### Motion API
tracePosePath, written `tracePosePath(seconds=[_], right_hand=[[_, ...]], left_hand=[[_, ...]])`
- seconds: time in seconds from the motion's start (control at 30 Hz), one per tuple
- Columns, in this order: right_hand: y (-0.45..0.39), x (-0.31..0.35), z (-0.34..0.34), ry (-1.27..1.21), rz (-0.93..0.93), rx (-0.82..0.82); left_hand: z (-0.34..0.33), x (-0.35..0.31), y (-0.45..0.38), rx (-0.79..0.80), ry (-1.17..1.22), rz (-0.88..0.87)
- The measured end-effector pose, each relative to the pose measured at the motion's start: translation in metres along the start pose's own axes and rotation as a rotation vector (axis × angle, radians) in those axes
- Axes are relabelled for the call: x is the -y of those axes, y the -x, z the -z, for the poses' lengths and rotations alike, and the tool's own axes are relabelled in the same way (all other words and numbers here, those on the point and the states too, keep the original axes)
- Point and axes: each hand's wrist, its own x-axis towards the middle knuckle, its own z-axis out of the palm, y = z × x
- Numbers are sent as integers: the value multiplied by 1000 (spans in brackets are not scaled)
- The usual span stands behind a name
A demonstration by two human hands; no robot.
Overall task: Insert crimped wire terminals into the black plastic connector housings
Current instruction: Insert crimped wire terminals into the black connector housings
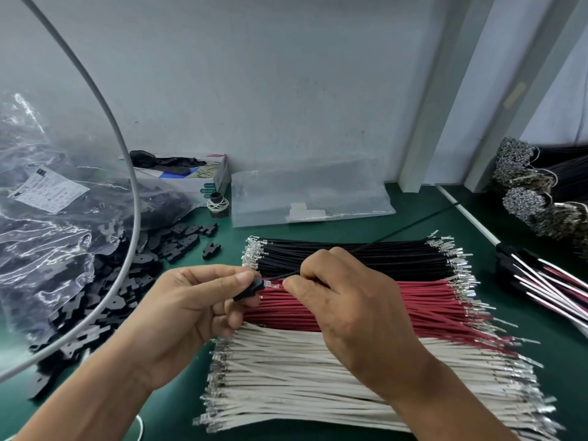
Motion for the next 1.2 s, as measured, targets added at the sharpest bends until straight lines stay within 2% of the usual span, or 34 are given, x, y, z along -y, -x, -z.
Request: tracePosePath(seconds=[0.2,0.37,0.57,0.7,0.87,0.97,1.07,1.2], right_hand=[[1,1,-2,-8,24,18],[0,3,-6,11,47,24],[3,3,-10,-220,-63,-59],[4,10,-12,-171,-92,-58],[2,7,-12,-81,-46,30],[3,12,-15,-136,-67,7],[3,15,-19,-229,-159,-26],[3,6,-14,-299,-252,17]], left_hand=[[1,-4,1,-3,36,84],[-3,-2,2,-79,-79,81],[-1,-6,3,-31,33,99],[-4,-2,1,-36,80,99],[-7,1,2,-67,-22,94],[-12,1,3,-86,23,85],[-21,1,6,-106,10,-20],[-23,0,11,-123,-333,-337]])
